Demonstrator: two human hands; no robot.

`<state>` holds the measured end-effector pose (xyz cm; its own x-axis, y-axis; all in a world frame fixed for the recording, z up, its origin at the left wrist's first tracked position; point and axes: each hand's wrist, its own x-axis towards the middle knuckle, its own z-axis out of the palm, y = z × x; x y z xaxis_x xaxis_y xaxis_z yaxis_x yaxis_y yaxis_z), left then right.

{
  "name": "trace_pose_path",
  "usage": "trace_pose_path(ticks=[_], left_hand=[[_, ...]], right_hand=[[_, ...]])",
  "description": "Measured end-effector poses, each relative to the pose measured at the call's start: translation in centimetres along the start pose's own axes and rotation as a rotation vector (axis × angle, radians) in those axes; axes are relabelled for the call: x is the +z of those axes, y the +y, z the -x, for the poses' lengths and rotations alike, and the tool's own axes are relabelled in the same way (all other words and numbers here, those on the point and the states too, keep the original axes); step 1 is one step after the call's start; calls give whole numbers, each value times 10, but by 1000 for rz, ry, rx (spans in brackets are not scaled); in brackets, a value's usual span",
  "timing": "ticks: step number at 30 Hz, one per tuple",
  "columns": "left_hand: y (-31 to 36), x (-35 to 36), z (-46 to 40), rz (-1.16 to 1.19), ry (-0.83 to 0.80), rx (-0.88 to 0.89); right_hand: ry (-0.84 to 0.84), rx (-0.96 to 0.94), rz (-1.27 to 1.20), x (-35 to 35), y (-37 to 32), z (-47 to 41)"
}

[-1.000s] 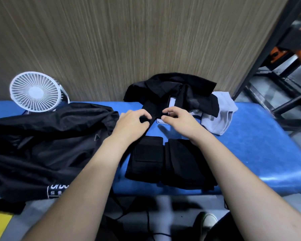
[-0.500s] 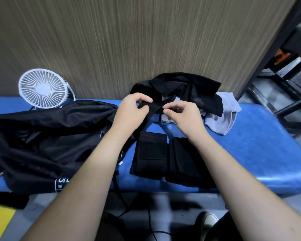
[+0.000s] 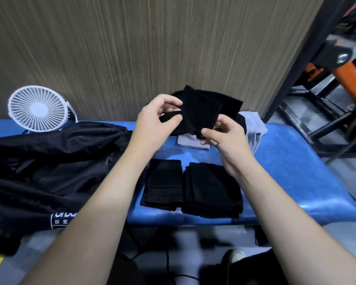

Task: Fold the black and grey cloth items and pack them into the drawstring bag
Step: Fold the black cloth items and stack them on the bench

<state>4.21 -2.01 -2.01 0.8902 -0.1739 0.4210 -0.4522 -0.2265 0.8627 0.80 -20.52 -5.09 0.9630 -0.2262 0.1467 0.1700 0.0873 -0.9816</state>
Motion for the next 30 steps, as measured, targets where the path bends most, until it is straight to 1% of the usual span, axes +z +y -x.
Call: trace_pose_path(ticks=[3, 6, 12, 15, 17, 20, 25, 27, 30], left_hand=[[1, 9, 1, 2, -77, -38], [1, 17, 3, 5, -144, -69], [2, 25, 6, 66, -329, -126], [6, 29, 8, 60, -397, -102], [7, 33, 8, 73, -407, -84], [6, 37, 8, 68, -439, -108], [4, 44, 9, 90, -480, -221], [1, 45, 8, 111, -493, -286], [-1, 46, 8, 147, -487, -350]], right_hand=[[-41, -43, 49, -14, -1, 2], [-117, -24, 115, -25, -2, 4], [-216, 73, 160, -36, -7, 7], [-230, 199, 117, -41, -12, 11], [-206, 222, 77, -46, -17, 13], [-93, 136, 128, -50, -20, 15], [81, 53, 95, -56, -22, 19], [121, 17, 81, -59, -24, 20], [148, -61, 156, -61, -28, 22]])
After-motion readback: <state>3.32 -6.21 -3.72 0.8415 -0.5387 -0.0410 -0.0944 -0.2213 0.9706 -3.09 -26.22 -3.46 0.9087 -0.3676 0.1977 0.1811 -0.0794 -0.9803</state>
